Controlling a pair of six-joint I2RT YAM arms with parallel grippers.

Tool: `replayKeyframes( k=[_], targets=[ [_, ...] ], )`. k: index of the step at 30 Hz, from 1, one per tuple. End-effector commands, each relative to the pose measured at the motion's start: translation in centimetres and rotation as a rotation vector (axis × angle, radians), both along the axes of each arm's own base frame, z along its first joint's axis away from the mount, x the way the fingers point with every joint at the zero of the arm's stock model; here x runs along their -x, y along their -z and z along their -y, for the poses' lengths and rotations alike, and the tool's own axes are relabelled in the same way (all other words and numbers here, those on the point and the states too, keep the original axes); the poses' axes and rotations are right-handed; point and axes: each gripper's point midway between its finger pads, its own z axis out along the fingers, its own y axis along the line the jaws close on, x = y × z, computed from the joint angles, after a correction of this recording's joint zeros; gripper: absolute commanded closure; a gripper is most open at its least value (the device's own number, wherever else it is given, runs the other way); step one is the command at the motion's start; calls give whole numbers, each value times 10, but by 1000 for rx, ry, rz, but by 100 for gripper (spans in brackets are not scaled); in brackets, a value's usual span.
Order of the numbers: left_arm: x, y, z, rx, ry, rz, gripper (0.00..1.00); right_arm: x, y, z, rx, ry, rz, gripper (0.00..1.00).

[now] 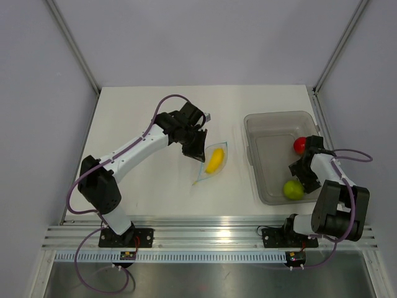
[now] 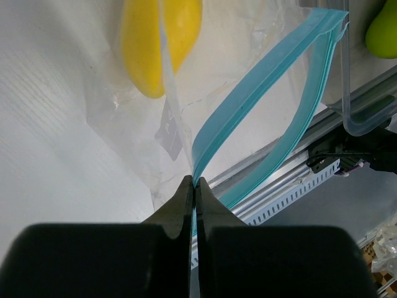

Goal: Place the food in the zip-top bag and seal the zipper
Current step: Pick up the fake fruit from the bin.

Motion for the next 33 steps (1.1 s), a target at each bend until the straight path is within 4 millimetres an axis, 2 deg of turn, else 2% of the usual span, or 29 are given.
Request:
replayKeyframes(
  k=[1, 8, 14, 16, 19, 26, 29, 33],
  targets=[
    [-6, -35, 0, 52, -29, 86, 100, -28, -9, -16, -76, -127, 154, 13],
    [-7, -36, 1, 57, -28, 93, 100, -49, -27, -47, -204, -302, 287, 13],
    [-4, -39, 1, 73, -24, 107, 100, -46, -45, -65, -271, -407, 328, 7],
    [-2, -39, 2, 78, -21, 111, 100, -40, -50, -71, -303, -412, 318, 6],
    [0, -39, 1, 95, -14, 119, 100, -26, -50, -69, -303, -370, 260, 6],
    [1, -51, 5, 135, 10, 156, 100, 11, -33, -66, -297, -178, 134, 7],
    [2, -54, 4, 142, 22, 169, 100, 14, -37, -69, -297, -151, 121, 7],
    [3, -53, 4, 148, 31, 177, 100, 20, -31, -76, -316, -162, 76, 7]
  ],
)
